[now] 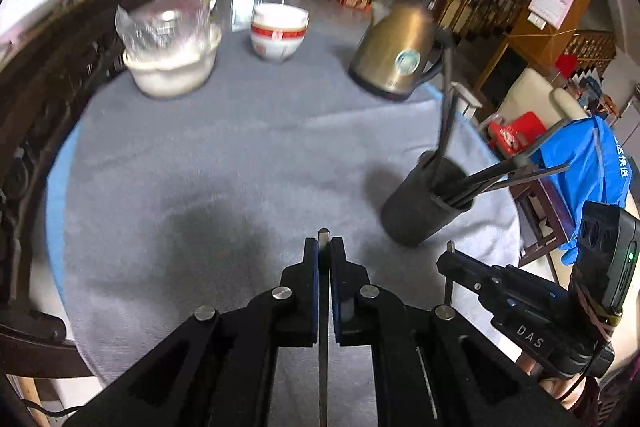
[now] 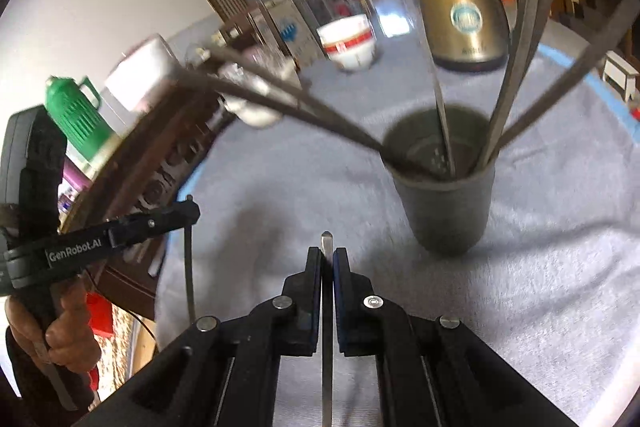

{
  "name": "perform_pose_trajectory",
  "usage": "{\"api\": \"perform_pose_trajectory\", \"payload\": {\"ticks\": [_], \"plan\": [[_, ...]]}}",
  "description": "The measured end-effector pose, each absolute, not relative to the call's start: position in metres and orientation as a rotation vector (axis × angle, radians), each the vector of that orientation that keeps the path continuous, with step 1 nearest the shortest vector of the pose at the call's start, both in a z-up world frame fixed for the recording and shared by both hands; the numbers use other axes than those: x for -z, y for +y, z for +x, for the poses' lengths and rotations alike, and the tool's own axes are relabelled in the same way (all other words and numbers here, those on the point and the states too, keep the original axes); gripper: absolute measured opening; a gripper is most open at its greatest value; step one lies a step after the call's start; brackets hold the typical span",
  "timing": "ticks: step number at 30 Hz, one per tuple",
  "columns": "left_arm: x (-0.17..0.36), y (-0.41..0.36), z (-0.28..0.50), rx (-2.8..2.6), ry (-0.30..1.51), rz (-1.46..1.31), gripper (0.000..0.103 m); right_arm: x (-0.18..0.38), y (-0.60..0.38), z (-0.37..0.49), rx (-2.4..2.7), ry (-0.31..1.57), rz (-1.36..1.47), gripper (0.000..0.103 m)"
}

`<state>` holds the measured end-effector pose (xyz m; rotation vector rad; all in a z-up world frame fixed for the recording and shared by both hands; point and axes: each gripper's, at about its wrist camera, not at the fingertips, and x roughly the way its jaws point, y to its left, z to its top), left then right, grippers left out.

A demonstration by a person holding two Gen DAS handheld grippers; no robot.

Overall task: Organize utensils
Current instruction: 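Lift both held chopsticks upright and carry them above the grey cup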

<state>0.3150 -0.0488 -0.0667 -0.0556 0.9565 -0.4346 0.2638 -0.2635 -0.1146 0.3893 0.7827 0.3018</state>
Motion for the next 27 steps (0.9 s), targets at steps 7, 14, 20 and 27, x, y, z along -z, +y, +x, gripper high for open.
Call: {"api": "perform_pose_trajectory", "payload": {"ticks": [7,14,20,27], "plan": [[0.028,-0.052,0.294,0.463,0.856,-0.059,0.005,0.072,-0.27,0.247,-0.319,0.643,0.406,0.007],[-0.007,-0.057,0.274,0.476,0.751,-0.052,0.005,0.037,-0.28,0.227,-0.32,0.504,0.41,0.007],[-0.024,-0.063,0.264,0.48,0.701,-0.043,0.005,0.019,-0.286,0.211,-0.315,0.422,0.415,0.007],[-0.036,-0.068,0.261,0.476,0.663,-0.037,0.005,0.009,-0.29,0.208,-0.295,0.412,0.393,0.007]]}}
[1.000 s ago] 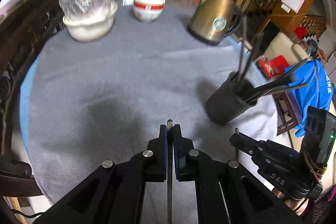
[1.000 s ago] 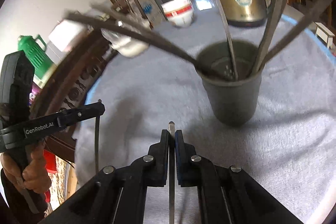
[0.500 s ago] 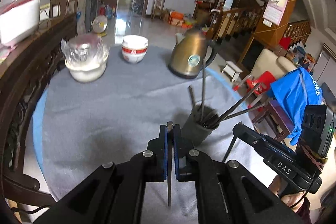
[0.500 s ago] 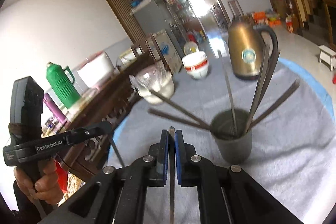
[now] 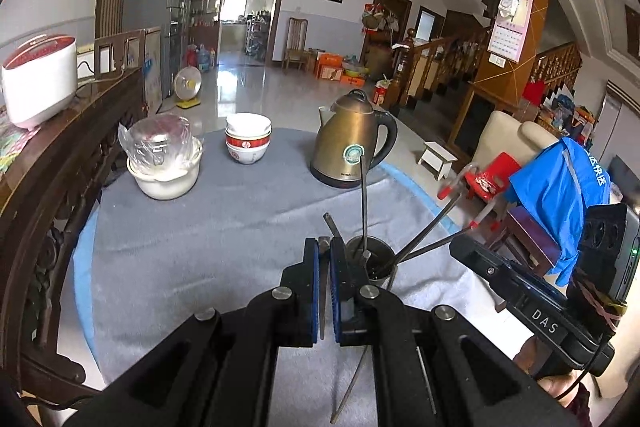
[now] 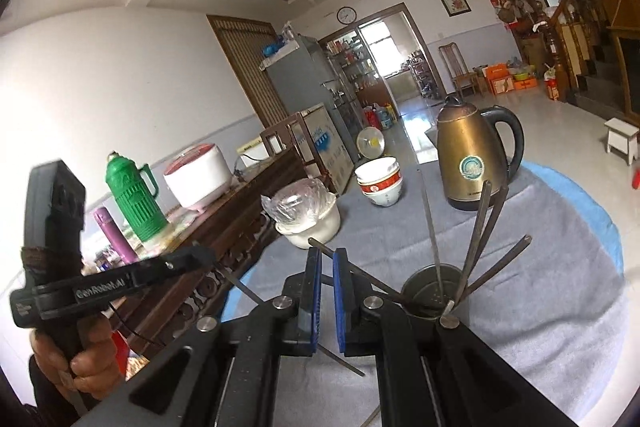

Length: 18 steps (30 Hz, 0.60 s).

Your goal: Organize utensils

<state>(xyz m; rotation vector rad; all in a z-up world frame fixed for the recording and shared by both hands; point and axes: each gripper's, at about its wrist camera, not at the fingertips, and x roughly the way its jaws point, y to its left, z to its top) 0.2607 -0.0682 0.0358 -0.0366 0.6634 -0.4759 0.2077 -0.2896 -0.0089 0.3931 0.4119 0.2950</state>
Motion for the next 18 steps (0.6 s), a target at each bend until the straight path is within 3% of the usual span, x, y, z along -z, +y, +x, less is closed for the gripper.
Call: {"api": "perform_pose_trajectory", "payload": {"ticks": [8,18], "plan": [[-0.017,-0.064,0.265,0.468,0.722,-0.055,0.005,0.054,-0.34,0.22,-0.207,0.608,0.539,0.01],[-0.011,-0.058,0.255,0.461,0.732,-0.075,0.005,0.148,-0.364,0.249,-0.114,0.912,0.65,0.038]]}}
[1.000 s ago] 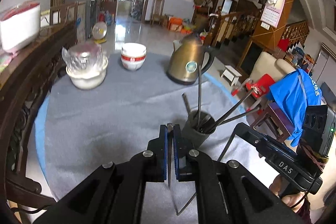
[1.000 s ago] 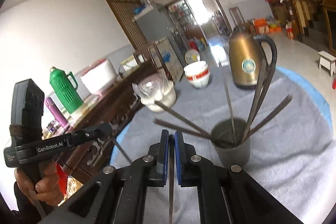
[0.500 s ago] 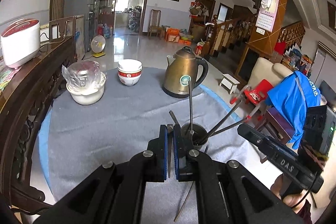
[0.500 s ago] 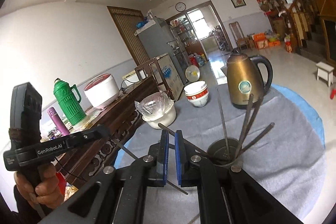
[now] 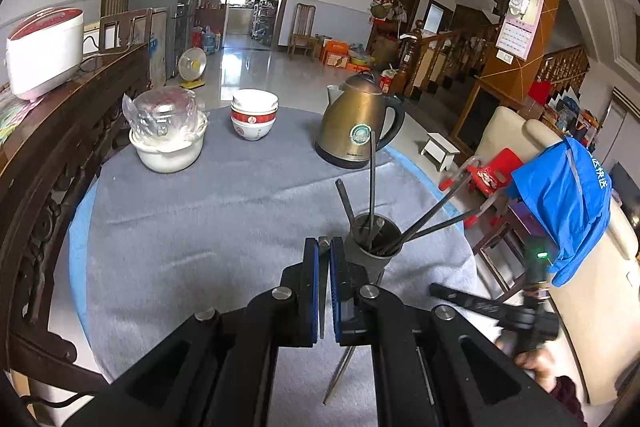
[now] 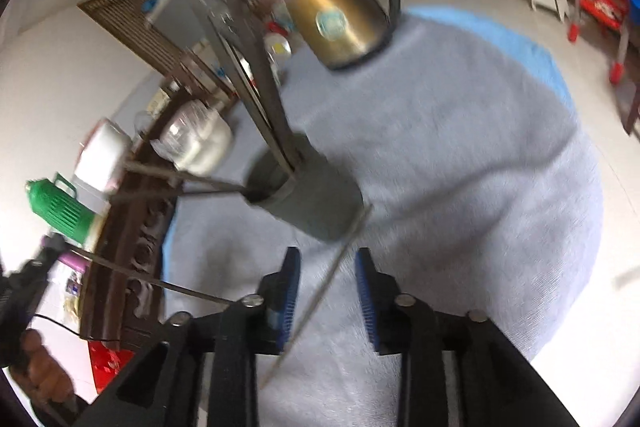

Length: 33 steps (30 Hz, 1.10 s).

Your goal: Organize utensils

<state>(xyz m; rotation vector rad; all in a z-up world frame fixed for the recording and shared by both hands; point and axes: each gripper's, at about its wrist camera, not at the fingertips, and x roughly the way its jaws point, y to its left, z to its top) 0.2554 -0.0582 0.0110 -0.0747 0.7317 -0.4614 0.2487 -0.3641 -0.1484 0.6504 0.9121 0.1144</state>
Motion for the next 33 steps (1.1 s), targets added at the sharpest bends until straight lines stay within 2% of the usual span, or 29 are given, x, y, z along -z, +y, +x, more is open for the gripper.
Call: {"api": "perform_pose_trajectory", "payload": {"ticks": [1,3,5,8,9,17,20,21,25,33], "plan": [[-0.011,-0.057,0.253,0.459,0.732,-0.079,0.005,0.153,-0.359,0.252,-0.118,0.924,0.645,0.04],[-0.011,-0.053,0.25,0.455,0.728,-0.085,0.005,0.167,-0.346,0.26,-0.123,0.958,0.625,0.052],[-0.013,-0.049,0.247,0.45,0.724,-0.092,0.005,0.176,-0.336,0.265,-0.132,0.978,0.617,0.052],[-0.017,-0.043,0.244,0.444,0.709,-0.098,0.005,0.187,-0.32,0.276,-0.122,1.004,0.585,0.046],[-0.017,-0.042,0.243,0.443,0.706,-0.1,0.005,0.19,-0.313,0.281,-0.113,1.016,0.566,0.039],[-0.014,-0.037,0.241,0.453,0.714,-0.12,0.005,0.212,-0.299,0.304,-0.004,1.094,0.54,0.037],[-0.012,-0.038,0.243,0.458,0.725,-0.121,0.005,0.212,-0.295,0.306,0.026,1.09,0.51,0.024],[-0.011,-0.038,0.243,0.458,0.728,-0.121,0.005,0.212,-0.294,0.305,0.022,1.089,0.509,0.017],[-0.009,-0.041,0.244,0.46,0.739,-0.117,0.005,0.213,-0.291,0.299,-0.001,1.083,0.47,0.013],[-0.007,-0.046,0.247,0.463,0.758,-0.106,0.005,0.205,-0.321,0.268,-0.018,1.117,0.42,0.012]]}}
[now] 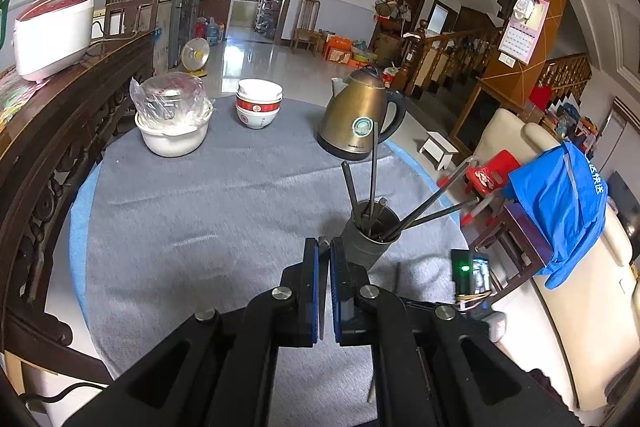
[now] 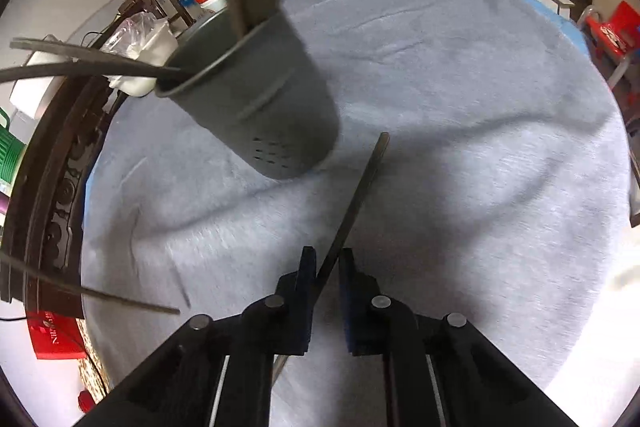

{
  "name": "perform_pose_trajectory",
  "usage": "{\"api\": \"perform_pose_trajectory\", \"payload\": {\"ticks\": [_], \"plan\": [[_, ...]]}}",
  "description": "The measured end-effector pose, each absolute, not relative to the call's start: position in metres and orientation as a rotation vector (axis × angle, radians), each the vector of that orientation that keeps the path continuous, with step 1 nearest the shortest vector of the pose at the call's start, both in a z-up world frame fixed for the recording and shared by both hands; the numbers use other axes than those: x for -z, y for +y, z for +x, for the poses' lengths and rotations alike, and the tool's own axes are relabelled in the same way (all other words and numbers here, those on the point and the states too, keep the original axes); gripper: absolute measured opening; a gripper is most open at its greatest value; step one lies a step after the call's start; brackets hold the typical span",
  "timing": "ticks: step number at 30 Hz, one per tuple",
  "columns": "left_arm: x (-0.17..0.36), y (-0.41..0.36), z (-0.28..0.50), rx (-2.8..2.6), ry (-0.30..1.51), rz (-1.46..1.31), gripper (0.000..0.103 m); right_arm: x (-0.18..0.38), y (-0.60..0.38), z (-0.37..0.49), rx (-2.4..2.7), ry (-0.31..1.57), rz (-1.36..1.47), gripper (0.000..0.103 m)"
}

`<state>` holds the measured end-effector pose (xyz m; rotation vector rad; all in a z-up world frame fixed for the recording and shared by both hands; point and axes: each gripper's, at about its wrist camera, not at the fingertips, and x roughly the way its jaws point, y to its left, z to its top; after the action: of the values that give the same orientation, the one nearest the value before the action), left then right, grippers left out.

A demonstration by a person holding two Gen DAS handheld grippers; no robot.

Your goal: Organize utensils

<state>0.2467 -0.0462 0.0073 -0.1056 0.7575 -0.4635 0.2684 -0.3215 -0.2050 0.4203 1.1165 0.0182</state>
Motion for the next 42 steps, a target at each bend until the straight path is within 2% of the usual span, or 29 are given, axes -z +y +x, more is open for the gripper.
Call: {"api": "perform_pose_trajectory", "payload": {"ticks": [16,30,33,39,41,42], "plan": [[-0.004,-0.059,0.24,0.483,0.777,-0.081,0.005,0.214,-0.368,0.266,0.002,1.231,0.617,0.016],[0.003,-0.069,0.239,0.486,0.797,-0.06,0.006,0.201,-0.412,0.282,0.188,1.175,0.685,0.018],[0.003,-0.07,0.239,0.486,0.797,-0.06,0.006,0.206,-0.415,0.289,0.213,1.194,0.678,0.027],[0.003,-0.071,0.239,0.486,0.798,-0.058,0.006,0.204,-0.398,0.308,0.212,1.165,0.622,0.028],[0.003,-0.071,0.239,0.485,0.797,-0.056,0.006,0.205,-0.393,0.307,0.193,1.153,0.592,0.026],[0.003,-0.071,0.239,0.485,0.797,-0.056,0.006,0.204,-0.391,0.307,0.173,1.147,0.59,0.019]]}}
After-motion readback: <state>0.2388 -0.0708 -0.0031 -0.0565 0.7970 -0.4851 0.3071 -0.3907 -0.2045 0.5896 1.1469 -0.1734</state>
